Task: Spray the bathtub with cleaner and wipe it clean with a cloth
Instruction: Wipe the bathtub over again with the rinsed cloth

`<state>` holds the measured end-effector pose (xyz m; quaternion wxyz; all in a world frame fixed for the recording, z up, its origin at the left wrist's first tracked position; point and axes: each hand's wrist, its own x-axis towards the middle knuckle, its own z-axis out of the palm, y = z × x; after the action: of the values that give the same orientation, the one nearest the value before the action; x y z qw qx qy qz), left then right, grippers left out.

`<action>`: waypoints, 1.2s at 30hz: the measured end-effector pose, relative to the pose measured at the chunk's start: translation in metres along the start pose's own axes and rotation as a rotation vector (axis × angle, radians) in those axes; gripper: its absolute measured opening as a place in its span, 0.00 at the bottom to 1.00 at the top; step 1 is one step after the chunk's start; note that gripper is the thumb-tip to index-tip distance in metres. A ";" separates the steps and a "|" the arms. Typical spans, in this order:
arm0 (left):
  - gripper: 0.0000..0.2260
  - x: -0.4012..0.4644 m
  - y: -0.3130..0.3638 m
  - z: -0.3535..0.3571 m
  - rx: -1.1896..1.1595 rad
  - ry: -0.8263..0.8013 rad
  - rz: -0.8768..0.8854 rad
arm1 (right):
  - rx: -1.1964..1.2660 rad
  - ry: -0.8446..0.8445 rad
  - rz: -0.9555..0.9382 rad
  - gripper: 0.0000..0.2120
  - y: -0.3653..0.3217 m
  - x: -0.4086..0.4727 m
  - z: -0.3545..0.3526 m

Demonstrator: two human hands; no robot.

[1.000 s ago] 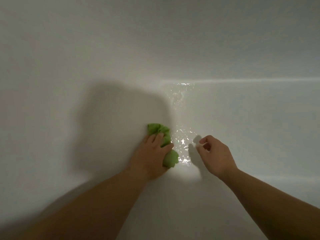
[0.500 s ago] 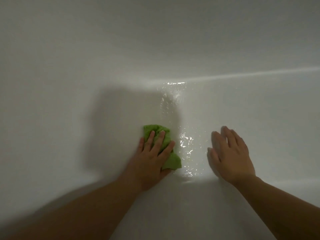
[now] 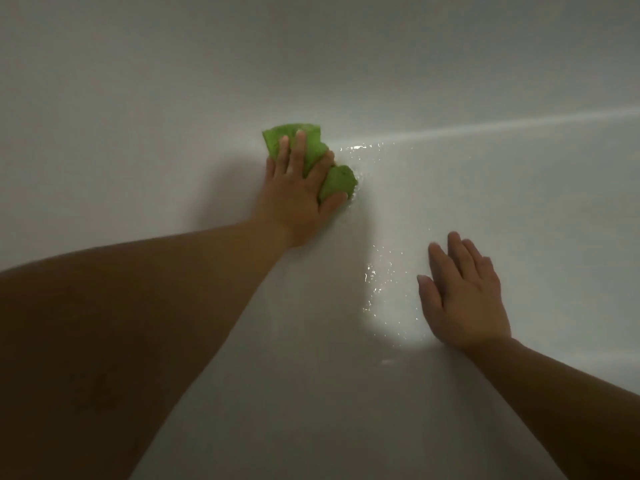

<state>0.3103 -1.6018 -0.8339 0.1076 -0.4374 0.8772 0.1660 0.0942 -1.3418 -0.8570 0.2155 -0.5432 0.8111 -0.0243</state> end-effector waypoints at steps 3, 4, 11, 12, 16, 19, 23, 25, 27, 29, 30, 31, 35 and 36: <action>0.34 -0.050 0.020 0.024 -0.144 -0.076 0.052 | 0.018 -0.027 0.020 0.27 -0.004 0.002 -0.009; 0.32 -0.071 0.025 0.030 -0.189 -0.110 0.093 | 0.049 -0.024 0.033 0.27 -0.008 0.004 -0.014; 0.43 -0.149 0.004 0.014 -0.369 -0.278 0.146 | 0.149 0.045 -0.434 0.32 -0.068 0.023 -0.038; 0.39 -0.145 -0.008 0.011 -0.220 -0.206 0.156 | 0.123 -0.041 -0.553 0.33 -0.079 0.025 -0.035; 0.34 -0.113 -0.032 -0.014 0.292 -0.197 0.065 | -0.066 -0.219 -0.906 0.34 -0.107 0.014 -0.003; 0.34 -0.098 -0.041 -0.027 0.358 -0.223 0.097 | -0.148 -0.197 -1.002 0.32 -0.108 0.037 0.011; 0.45 -0.103 -0.046 -0.028 0.493 -0.250 0.134 | -0.124 -0.115 -0.862 0.32 -0.129 0.130 -0.008; 0.50 -0.105 -0.045 -0.025 0.506 -0.242 0.108 | -0.126 -0.091 -0.696 0.34 -0.142 0.173 -0.027; 0.53 -0.105 -0.044 -0.024 0.499 -0.245 0.089 | -0.129 -0.066 -0.591 0.35 -0.151 0.191 -0.039; 0.54 -0.104 -0.042 -0.025 0.498 -0.258 0.096 | -0.096 -0.027 -0.550 0.34 -0.154 0.181 -0.038; 0.54 -0.104 -0.042 -0.025 0.502 -0.266 0.101 | -0.075 -0.033 -0.541 0.33 -0.152 0.168 -0.033; 0.54 -0.104 -0.041 -0.026 0.506 -0.276 0.099 | -0.055 -0.057 -0.554 0.32 -0.148 0.150 -0.025; 0.55 -0.102 -0.041 -0.028 0.502 -0.322 0.105 | -0.029 -0.152 -0.821 0.25 -0.111 0.055 0.003; 0.56 -0.103 -0.041 -0.027 0.494 -0.325 0.107 | -0.036 -0.203 -0.884 0.24 -0.100 0.032 0.006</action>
<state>0.4030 -1.5602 -0.7828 0.3407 -0.3189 0.8842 0.0210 0.1736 -1.4105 -0.8452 0.2532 -0.8408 0.4762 -0.0463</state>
